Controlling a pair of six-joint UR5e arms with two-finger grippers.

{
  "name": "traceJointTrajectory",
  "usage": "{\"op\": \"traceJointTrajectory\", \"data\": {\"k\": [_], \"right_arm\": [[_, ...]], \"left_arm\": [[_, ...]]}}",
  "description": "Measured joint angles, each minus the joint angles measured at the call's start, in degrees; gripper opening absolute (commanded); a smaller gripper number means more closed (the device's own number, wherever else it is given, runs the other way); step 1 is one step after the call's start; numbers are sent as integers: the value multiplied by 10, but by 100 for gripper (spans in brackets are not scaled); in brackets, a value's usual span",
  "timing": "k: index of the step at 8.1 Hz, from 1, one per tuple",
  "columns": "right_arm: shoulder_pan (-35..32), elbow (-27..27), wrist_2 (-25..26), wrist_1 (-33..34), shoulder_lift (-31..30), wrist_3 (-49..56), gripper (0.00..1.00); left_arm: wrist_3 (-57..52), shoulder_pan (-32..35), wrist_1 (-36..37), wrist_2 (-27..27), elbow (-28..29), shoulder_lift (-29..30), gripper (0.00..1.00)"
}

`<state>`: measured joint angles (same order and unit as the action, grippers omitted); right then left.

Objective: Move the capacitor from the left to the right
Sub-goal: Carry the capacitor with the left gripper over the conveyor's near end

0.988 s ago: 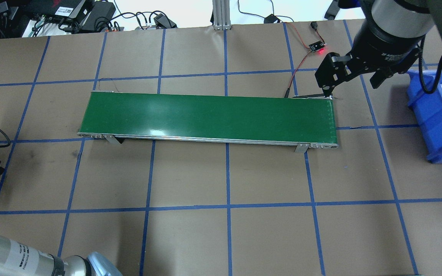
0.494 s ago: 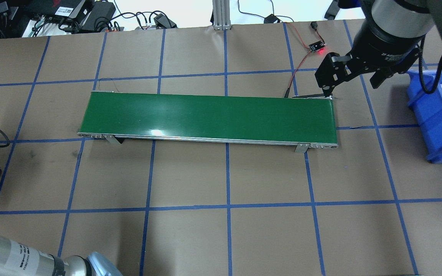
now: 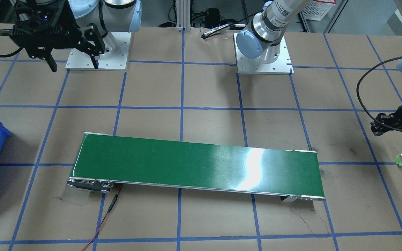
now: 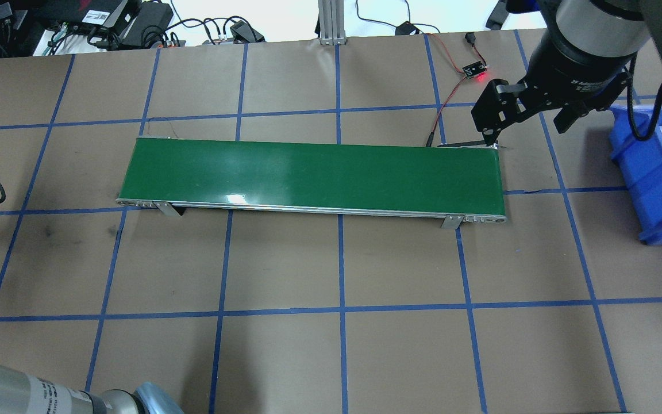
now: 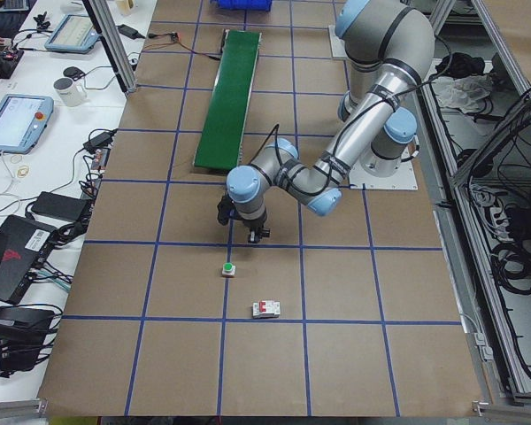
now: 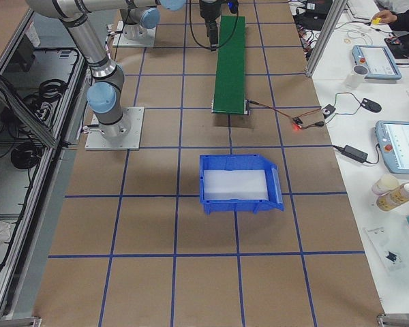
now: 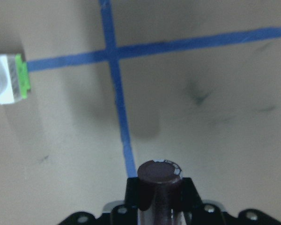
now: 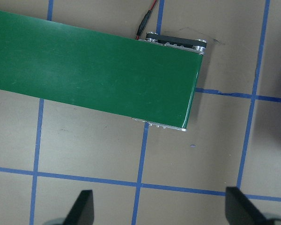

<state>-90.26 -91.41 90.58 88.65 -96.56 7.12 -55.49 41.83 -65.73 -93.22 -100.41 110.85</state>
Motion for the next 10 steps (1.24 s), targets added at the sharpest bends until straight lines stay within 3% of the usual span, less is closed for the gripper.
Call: {"op": "traceJointTrajectory", "data": {"k": [3, 6, 10], "right_arm": [[0, 0, 2, 0, 0, -1, 100], [0, 0, 2, 0, 0, -1, 100], [0, 0, 2, 0, 0, -1, 100]], "left_arm": [[76, 125, -35, 29, 39, -50, 0], [227, 269, -44, 30, 71, -44, 0], [322, 353, -40, 29, 76, -1, 0]]}}
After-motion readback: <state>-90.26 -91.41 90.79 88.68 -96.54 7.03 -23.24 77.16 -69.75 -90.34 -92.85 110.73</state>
